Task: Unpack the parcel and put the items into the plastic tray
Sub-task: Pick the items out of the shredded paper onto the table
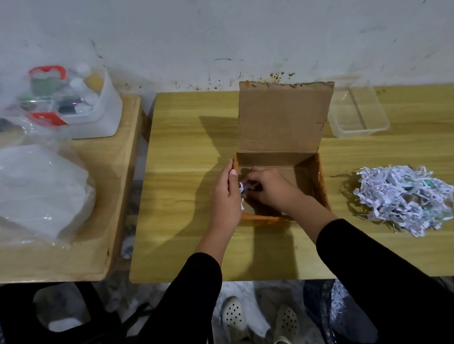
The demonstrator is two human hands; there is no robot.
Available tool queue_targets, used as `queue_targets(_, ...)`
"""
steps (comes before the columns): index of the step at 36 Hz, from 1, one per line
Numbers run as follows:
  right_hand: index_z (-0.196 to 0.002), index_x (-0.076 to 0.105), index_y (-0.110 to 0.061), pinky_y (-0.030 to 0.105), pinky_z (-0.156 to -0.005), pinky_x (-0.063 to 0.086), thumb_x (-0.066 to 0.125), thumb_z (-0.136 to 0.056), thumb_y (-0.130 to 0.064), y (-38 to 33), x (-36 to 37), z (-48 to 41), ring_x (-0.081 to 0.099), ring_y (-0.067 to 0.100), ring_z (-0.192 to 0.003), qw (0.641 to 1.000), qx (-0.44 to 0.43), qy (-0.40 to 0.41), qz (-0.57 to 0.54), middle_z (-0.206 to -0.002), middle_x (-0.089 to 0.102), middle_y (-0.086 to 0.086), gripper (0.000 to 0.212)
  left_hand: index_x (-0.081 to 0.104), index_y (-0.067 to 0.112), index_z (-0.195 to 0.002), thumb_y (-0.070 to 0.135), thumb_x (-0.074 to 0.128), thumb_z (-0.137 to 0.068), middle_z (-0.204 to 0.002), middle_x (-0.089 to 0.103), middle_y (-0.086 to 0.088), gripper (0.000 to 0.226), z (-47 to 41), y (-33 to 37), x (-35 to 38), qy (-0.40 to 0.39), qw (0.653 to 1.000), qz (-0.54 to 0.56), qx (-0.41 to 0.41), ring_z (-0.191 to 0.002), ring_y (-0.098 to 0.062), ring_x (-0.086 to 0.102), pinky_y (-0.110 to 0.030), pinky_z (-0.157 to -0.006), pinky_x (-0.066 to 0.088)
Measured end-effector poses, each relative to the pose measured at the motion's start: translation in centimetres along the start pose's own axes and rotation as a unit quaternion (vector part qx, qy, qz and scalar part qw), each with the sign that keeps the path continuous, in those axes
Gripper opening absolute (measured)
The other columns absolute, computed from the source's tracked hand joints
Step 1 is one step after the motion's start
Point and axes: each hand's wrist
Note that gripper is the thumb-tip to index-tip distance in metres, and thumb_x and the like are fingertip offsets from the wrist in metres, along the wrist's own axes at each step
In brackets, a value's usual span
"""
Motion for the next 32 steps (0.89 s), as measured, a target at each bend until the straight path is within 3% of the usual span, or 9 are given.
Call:
queue_targets(2,-0.097,0.067,0.0,0.035,-0.084,0.048,0.065,-0.078,0.0,-0.1,0.2,-0.2,0.06,0.031,-0.093,1.0,0.002,0.016,-0.017,-0.097,0.063,0.02,0.019,0.041,0.021,-0.137,0.03,0.034,-0.099,-0.12,0.047,0.018,0.04,0.0,0.0,0.0,-0.002,1.0,0.001,-0.003,-0.1,0.018,0.045,0.007,-0.075,0.031)
queue_targets(8,-0.089,0.07,0.002,0.024,-0.075,0.041,0.064,-0.078,0.0,-0.2,0.5,-0.5,0.06,0.031,-0.086,1.0,0.009,0.024,-0.015,-0.092,0.065,0.02,0.012,0.042,0.02,-0.136,0.029,0.033,-0.099,-0.113,0.049,0.017,0.039,0.1,0.1,-0.1,-0.007,1.0,-0.01,-0.001,-0.085,0.033,0.043,0.007,-0.063,0.034)
queue_targets(14,-0.096,0.072,-0.007,0.029,-0.087,0.046,0.064,-0.083,-0.009,0.2,0.2,0.3,0.06,0.027,-0.096,0.999,0.05,-0.003,-0.01,-0.102,0.067,0.014,0.016,0.045,0.021,-0.134,0.03,0.034,-0.099,-0.1,0.056,0.023,0.038,0.2,0.3,-0.2,0.011,0.999,-0.045,0.018,-0.08,0.025,0.048,0.005,-0.067,0.035)
queue_targets(17,-0.1,0.071,-0.011,0.021,-0.083,0.039,0.062,-0.085,-0.012,0.7,0.0,1.1,0.058,0.024,-0.099,0.996,0.086,0.002,-0.005,-0.105,0.068,0.009,0.018,0.046,0.021,-0.134,0.032,0.034,-0.099,-0.114,0.06,0.006,0.039,0.3,0.6,-0.2,0.016,0.997,-0.065,0.022,-0.089,0.005,0.053,-0.003,-0.071,0.039)
queue_targets(19,-0.098,0.072,-0.011,0.018,-0.08,0.037,0.062,-0.085,-0.011,0.9,-0.2,1.5,0.059,0.023,-0.097,0.996,0.086,0.011,-0.011,-0.103,0.069,0.01,0.017,0.048,0.02,-0.132,0.03,0.034,-0.099,-0.117,0.06,0.004,0.038,0.4,0.9,-0.2,0.027,0.996,-0.081,0.033,-0.097,-0.002,0.053,-0.004,-0.074,0.038)
queue_targets(26,-0.094,0.073,-0.005,0.024,-0.086,0.045,0.064,-0.083,-0.009,1.4,-1.8,3.2,0.063,0.023,-0.094,0.989,0.088,0.096,-0.073,-0.1,0.071,0.012,0.014,0.055,0.013,-0.124,0.03,0.039,-0.098,-0.116,0.061,-0.002,0.035,0.8,1.8,0.0,0.063,0.99,-0.127,0.023,-0.105,-0.012,0.053,-0.024,-0.085,0.041)
queue_targets(32,-0.084,0.073,-0.005,0.025,-0.074,0.045,0.066,-0.082,-0.012,2.3,-4.3,4.1,0.065,0.024,-0.082,0.978,0.071,0.174,-0.09,-0.087,0.073,0.012,0.01,0.064,0.007,-0.102,0.021,0.046,-0.094,-0.095,0.066,-0.009,0.024,0.3,2.5,0.2,0.098,0.983,-0.154,0.012,-0.087,-0.021,0.059,-0.027,-0.072,0.041)
Point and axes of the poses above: each hand's wrist, its own z-axis away from the middle knuckle, its own x-axis out of the palm, y = z × x
